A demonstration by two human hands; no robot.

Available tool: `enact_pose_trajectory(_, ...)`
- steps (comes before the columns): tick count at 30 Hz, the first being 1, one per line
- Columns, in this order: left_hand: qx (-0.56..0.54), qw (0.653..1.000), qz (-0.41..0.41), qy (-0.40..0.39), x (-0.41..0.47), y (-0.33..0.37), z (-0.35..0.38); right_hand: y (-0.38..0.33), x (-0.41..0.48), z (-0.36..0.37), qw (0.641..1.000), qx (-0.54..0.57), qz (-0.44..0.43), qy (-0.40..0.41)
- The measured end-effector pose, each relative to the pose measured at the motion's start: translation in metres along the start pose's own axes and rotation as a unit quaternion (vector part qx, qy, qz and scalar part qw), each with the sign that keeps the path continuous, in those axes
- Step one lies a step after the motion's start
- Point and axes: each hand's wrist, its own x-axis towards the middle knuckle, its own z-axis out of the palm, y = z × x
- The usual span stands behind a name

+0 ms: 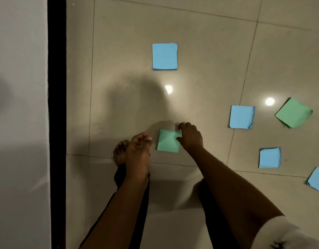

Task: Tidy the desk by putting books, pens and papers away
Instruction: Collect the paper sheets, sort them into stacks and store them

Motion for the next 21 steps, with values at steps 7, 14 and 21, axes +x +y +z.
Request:
enact_pose_trajectory(7, -0.01, 1.0, 0.014, -0.011, 0.012, -0.004, 0.002, -0.011, -0.003, 0.055, 0.991, -0.128, -0.004, 0.045)
enact_pose_trajectory(14, -0.006, 0.999, -0.002, -0.032, 0.013, -0.017, -0.001, 0.001, 0.009, 0.05, 0.989, -0.127, -0.001, 0.081)
enact_pose_trajectory(21, 0.02, 0.999, 0.002, -0.039, 0.008, -0.01, 0.002, 0.022, 0.004, 0.023, 0.978, 0.202, 0.01, -0.055)
